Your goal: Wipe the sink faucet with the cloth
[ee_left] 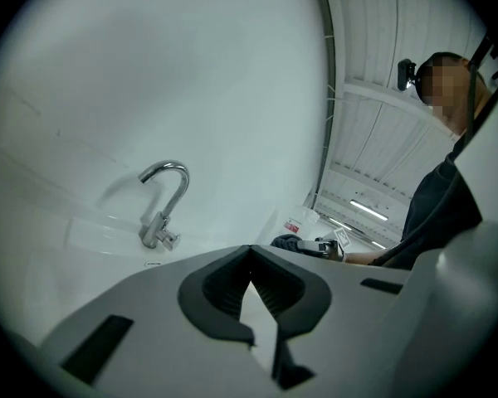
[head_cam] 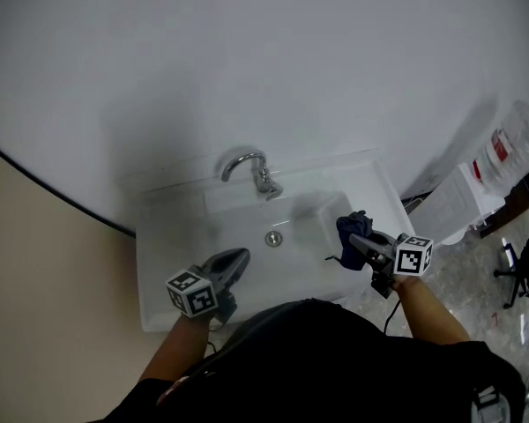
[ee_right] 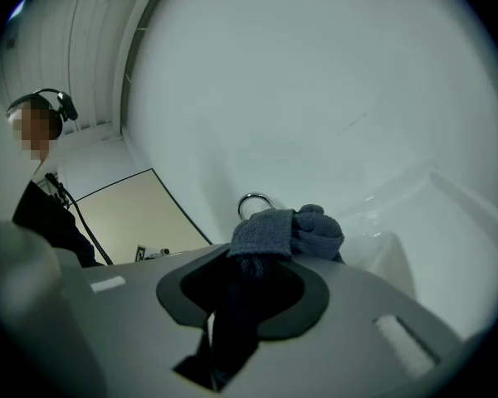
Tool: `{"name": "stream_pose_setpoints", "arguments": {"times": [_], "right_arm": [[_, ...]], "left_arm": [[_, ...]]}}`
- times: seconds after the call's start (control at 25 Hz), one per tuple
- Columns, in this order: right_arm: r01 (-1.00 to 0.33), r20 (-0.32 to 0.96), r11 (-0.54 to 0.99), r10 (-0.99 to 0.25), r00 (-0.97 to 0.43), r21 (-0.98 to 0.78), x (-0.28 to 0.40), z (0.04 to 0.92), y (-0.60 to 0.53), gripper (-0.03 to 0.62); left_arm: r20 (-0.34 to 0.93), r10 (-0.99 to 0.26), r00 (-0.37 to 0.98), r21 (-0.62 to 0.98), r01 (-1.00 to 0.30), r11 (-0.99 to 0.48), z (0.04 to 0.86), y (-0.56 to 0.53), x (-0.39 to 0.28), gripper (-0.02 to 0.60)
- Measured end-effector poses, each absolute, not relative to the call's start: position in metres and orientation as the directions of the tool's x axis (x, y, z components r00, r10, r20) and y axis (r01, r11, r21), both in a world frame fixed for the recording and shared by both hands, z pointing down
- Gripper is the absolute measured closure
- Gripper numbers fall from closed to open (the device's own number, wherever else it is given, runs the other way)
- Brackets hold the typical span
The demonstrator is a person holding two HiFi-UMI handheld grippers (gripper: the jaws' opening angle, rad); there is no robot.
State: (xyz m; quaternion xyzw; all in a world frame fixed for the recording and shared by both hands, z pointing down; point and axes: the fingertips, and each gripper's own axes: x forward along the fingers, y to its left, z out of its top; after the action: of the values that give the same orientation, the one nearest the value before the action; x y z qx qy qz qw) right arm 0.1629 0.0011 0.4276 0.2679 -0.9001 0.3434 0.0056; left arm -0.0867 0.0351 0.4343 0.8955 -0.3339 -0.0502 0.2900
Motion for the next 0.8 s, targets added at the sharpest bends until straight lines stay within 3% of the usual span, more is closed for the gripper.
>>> {"name": "stream_pose_setpoints", "arguments": {"times": [0.4,0.56,0.8], "right_arm": [[-0.437,0.142,0.827,-0.415,-0.899,-0.354,0.189,0.345,-0.044,0.516],[-0.414,0.102,0.868,-0.401,-0.910,-0.276,0.190,0.315,-0.059,0.516],[-0.440,0.133,0.847,-0.420,-0.898,-0.298,0.177,0.334,-0.069,0.517]], "left_arm": [[-0.032,-0.825,0.564,0.384,-0.755,-0.531,0.353,0.043,-0.072,0.581],[-0.084,-0.847,0.524,0.340,-0.784,-0.519,0.324,0.048,-0.066,0.581],[-0.058,-0.871,0.488,0.312,-0.820,-0.480,0.320,0.058,-0.091,0.581]]}}
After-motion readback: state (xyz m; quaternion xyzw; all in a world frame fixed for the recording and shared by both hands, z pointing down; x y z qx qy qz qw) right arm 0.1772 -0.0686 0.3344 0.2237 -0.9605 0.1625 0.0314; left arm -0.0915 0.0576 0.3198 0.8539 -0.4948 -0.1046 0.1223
